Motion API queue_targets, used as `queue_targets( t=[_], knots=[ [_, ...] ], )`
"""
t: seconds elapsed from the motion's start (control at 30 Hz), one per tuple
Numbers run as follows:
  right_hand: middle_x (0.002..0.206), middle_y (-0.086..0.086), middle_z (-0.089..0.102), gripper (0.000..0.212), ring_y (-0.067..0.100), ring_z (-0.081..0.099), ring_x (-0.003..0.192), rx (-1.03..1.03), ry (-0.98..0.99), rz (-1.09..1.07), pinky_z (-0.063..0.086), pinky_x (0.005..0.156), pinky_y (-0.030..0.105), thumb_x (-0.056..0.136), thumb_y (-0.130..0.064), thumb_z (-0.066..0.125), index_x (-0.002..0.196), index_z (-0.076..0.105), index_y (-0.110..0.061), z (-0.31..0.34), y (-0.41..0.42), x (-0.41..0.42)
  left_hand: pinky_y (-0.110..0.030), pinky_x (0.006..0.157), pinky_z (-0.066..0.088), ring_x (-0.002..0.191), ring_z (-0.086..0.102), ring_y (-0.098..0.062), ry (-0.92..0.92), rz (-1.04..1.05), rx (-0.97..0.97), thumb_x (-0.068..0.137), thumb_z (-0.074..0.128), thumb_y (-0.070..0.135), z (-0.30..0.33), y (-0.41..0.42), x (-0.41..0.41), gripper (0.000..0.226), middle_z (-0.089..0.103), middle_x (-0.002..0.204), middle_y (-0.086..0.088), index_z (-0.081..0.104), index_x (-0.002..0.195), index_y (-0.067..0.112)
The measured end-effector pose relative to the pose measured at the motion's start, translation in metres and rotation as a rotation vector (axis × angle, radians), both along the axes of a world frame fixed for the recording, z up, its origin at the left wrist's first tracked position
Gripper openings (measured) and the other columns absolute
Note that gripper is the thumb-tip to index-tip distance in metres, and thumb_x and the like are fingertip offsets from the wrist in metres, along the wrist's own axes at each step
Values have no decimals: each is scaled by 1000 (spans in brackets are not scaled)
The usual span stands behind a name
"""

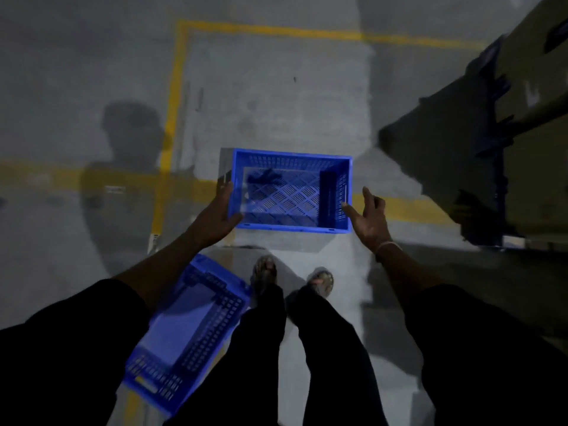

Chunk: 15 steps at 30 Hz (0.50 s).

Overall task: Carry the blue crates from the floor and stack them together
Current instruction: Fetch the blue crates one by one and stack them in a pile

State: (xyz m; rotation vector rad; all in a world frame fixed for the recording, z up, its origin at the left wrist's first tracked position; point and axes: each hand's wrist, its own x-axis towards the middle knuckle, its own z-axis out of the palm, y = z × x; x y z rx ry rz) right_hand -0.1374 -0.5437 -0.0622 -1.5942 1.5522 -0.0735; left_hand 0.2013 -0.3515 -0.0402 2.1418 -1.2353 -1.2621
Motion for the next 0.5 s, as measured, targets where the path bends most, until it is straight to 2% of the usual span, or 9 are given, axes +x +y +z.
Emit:
queue_targets(
  t=[0.1,0.17,0.23,0.3,0.37,0.43,0.5],
  knots=[
    [143,13,31,81,34,41,132,11,24,-7,37,110,42,85,-55,66,151,34,-20,-75,-28,14,-45,123,26,158,2,-17,-10,9,27,102,55,45,-84,-28,16,85,-9,171,8,-4,162,36],
    [147,16,29,81,39,36,135,-9,76,24,34,112,46,85,-54,66,152,34,-21,-124,-48,19,-45,125,20,158,-3,-19,-63,26,58,103,55,42,-139,-46,24,85,-10,171,3,-3,163,30],
    [151,18,24,81,41,29,137,-26,140,86,28,114,45,87,-52,66,153,31,-22,-168,-63,23,-44,125,19,158,-2,-24,-110,52,96,103,57,35,-188,-65,32,84,-5,171,-6,1,164,20],
    [155,18,17,82,41,23,139,-47,192,131,24,114,46,87,-53,65,154,27,-24,-208,-77,24,-48,125,18,158,0,-29,-146,79,111,101,60,32,-231,-82,40,85,1,171,-13,5,163,16],
    [158,20,12,85,43,19,141,-78,235,163,23,116,48,86,-55,65,155,26,-25,-249,-91,24,-51,124,17,157,3,-35,-205,98,151,99,61,35,-270,-97,49,88,6,170,-17,4,164,19],
    [158,23,9,89,46,17,142,-101,276,185,22,117,50,83,-60,65,155,25,-25,-287,-102,22,-55,123,17,154,8,-42,-259,135,222,93,59,47,-303,-109,58,93,11,168,-20,1,163,28],
    [159,23,7,91,48,23,139,-95,307,195,25,114,49,81,-59,64,155,24,-23,-318,-112,22,-61,119,24,150,17,-47,-293,162,251,85,57,52,-337,-114,68,97,18,164,-23,3,163,32]
  ],
)
